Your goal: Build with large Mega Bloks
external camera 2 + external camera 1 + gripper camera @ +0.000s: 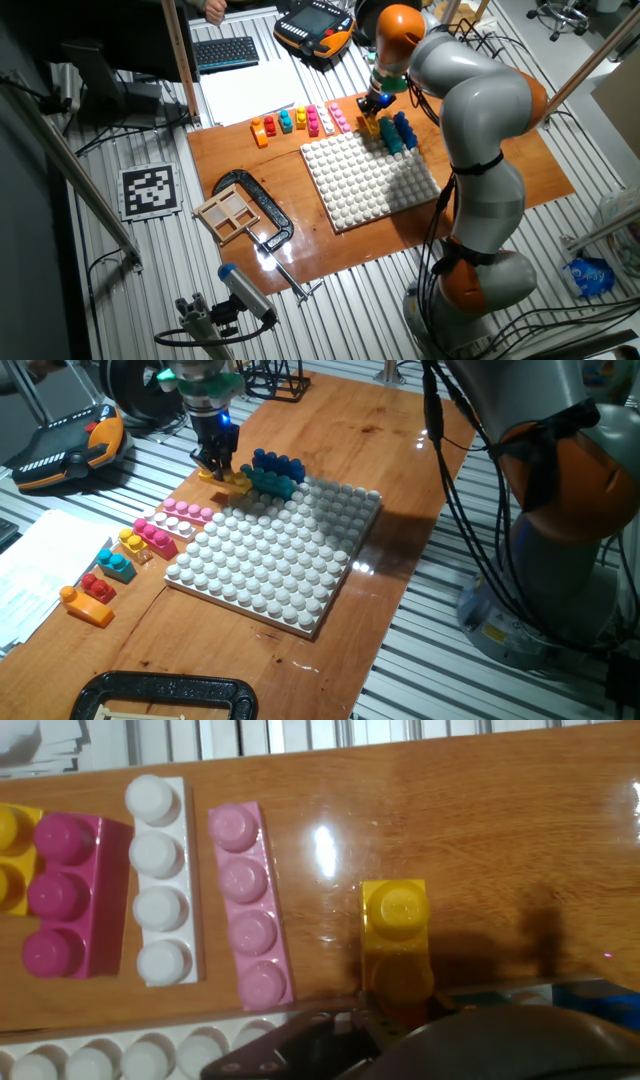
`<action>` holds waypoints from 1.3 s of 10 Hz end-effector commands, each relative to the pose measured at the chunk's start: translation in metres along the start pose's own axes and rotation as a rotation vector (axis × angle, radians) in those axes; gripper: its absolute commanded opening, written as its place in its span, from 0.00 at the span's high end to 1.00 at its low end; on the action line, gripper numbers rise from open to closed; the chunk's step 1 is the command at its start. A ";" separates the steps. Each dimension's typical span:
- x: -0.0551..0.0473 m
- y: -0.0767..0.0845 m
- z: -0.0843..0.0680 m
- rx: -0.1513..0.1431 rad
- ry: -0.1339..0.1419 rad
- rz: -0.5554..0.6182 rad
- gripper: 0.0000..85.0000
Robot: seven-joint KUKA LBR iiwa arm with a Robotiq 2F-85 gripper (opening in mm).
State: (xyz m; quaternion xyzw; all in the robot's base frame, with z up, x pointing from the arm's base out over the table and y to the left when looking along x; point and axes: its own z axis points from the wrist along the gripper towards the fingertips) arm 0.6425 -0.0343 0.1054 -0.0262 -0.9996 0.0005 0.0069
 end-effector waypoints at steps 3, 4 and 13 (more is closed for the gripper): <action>0.000 0.000 0.000 -0.011 -0.012 0.027 1.00; 0.000 0.000 0.000 -0.016 -0.019 0.019 1.00; 0.038 0.011 -0.012 -0.009 -0.054 0.019 1.00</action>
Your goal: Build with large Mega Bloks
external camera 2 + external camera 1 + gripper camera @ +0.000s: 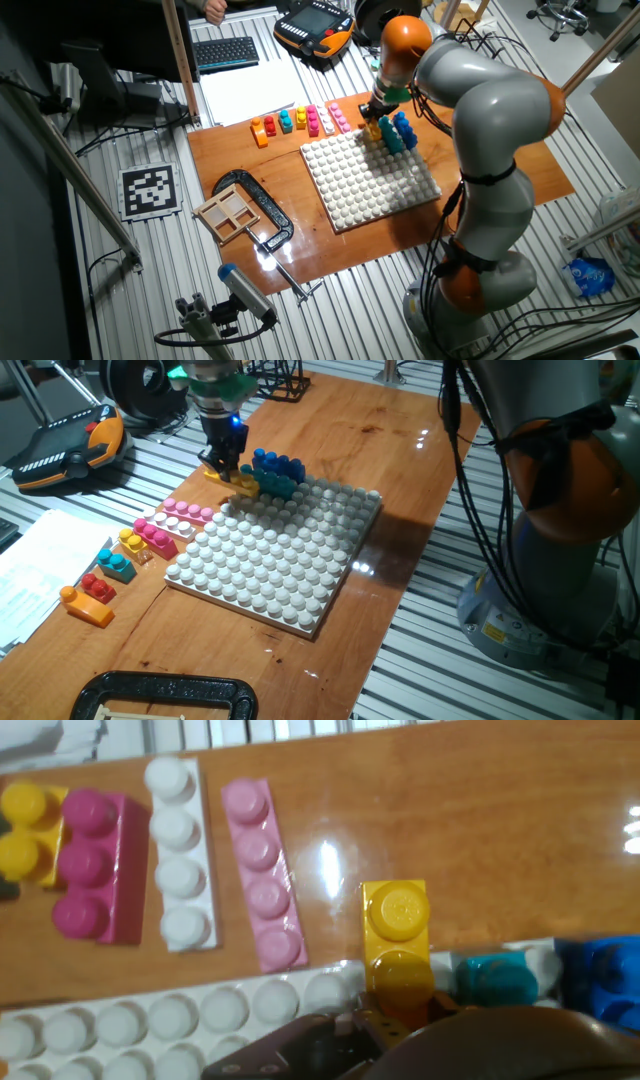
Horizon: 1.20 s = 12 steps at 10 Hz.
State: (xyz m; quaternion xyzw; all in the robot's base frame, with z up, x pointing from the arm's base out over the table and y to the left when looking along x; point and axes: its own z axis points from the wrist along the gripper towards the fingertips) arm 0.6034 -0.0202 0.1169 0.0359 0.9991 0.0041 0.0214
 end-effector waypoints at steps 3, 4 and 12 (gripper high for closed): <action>0.023 0.006 0.007 -0.002 -0.015 -0.006 1.00; 0.027 0.006 0.008 0.005 -0.016 -0.016 1.00; 0.038 -0.005 0.027 -0.006 -0.046 -0.069 1.00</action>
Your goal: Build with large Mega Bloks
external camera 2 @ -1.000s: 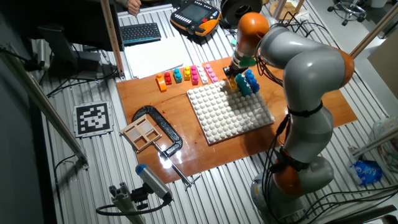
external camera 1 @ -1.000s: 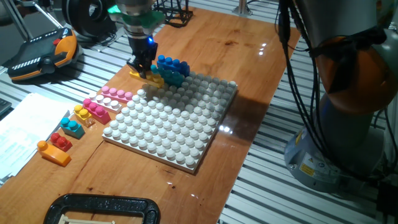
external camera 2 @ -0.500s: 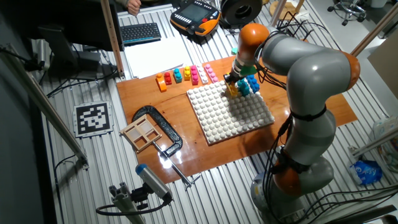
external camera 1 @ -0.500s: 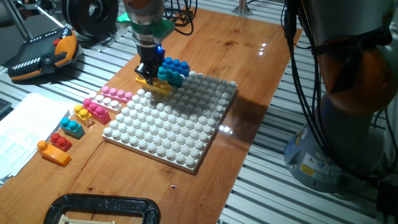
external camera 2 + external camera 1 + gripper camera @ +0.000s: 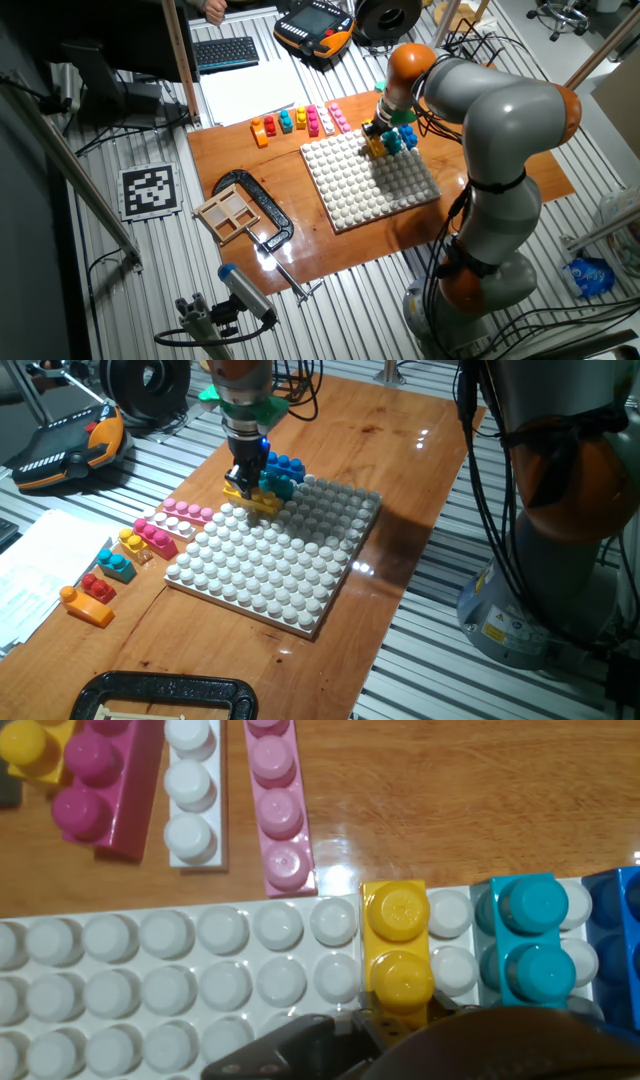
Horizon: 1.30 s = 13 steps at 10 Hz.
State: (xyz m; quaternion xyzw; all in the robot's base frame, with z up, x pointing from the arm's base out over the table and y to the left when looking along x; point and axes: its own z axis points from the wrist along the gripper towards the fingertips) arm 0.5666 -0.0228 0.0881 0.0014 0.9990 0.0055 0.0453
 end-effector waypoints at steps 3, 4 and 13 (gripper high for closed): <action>0.003 -0.001 0.003 -0.002 -0.006 -0.001 1.00; 0.003 -0.001 0.003 0.000 -0.006 -0.003 1.00; 0.005 0.002 0.020 -0.009 -0.034 0.004 1.00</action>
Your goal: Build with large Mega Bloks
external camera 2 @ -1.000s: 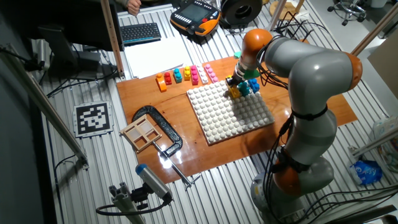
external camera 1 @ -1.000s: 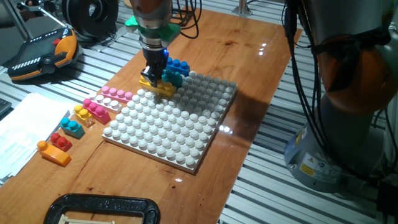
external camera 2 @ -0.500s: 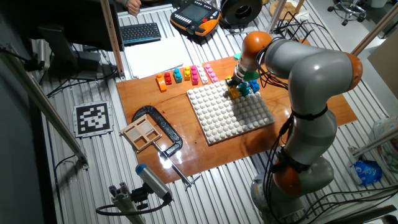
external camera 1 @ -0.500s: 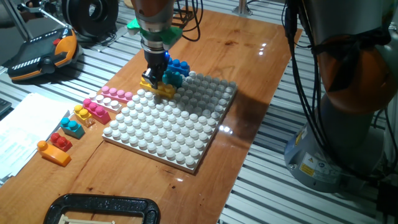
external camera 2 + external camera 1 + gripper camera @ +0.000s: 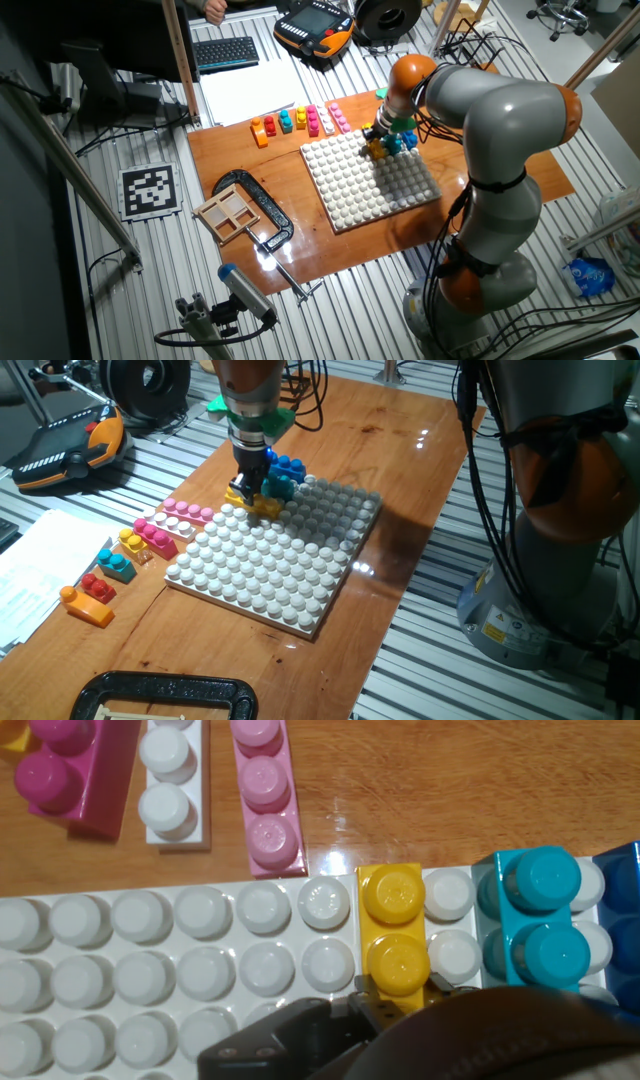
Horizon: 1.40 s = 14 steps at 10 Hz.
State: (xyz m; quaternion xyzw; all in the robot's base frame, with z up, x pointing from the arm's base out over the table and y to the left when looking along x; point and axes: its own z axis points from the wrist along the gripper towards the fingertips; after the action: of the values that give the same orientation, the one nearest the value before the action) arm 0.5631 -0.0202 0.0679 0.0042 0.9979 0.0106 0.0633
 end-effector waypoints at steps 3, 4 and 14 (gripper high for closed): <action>0.002 0.001 0.005 -0.003 -0.006 0.003 1.00; 0.002 0.001 0.006 -0.004 -0.009 0.005 1.00; 0.002 0.009 0.002 0.017 -0.018 0.041 0.60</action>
State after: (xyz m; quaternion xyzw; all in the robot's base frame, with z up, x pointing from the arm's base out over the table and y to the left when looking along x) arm 0.5595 -0.0110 0.0648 0.0251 0.9972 0.0039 0.0700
